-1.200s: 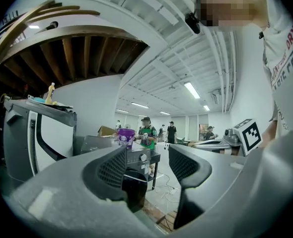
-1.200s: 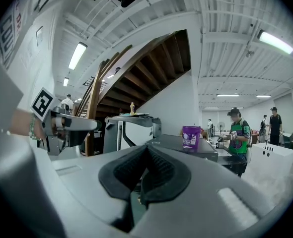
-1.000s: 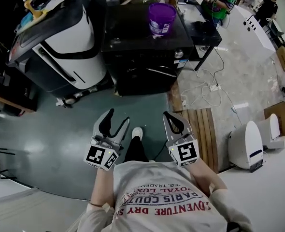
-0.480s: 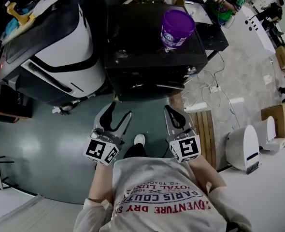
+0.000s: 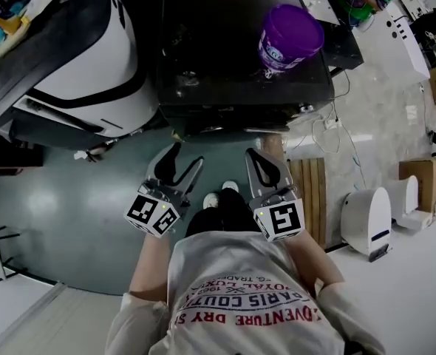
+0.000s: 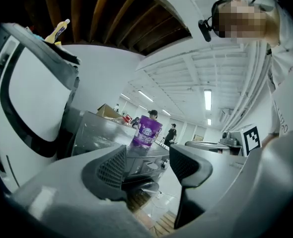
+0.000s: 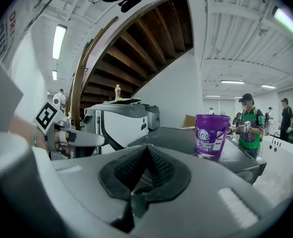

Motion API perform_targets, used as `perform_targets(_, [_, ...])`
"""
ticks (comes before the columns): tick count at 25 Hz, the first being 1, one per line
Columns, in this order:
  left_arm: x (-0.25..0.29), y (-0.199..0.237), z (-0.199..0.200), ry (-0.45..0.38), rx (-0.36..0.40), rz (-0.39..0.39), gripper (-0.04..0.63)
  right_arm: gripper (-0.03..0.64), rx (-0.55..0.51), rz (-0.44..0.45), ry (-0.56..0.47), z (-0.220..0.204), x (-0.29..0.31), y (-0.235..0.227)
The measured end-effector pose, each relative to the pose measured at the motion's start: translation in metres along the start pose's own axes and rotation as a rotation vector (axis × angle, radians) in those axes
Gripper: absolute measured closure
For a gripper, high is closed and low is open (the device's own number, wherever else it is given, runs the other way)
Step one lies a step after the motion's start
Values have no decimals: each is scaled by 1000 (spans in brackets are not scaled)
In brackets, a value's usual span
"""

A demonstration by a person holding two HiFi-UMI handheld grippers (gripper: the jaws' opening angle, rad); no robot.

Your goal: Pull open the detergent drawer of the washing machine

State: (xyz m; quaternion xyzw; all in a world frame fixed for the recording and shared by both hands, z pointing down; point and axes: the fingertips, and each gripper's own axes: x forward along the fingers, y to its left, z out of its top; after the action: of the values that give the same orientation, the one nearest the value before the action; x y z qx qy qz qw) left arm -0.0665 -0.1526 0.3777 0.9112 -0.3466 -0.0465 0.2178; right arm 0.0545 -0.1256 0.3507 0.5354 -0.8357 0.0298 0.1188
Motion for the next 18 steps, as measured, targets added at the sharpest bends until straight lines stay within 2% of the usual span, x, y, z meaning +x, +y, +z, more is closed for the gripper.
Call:
perform_targets(10, [39, 61, -73, -1, -298, 114, 331, 617, 34, 150, -3, -51, 57, -29])
perform_targets(13, [53, 79, -91, -66, -442, 119, 331, 617, 51, 176, -8, -67, 71, -38])
perform_targets(16, [61, 94, -102, -174, -624, 106, 321, 617, 52, 211, -4, -77, 79, -39])
perform_targets(18, [65, 102, -105, -239, -710, 88, 302, 617, 54, 235, 2, -85, 85, -37])
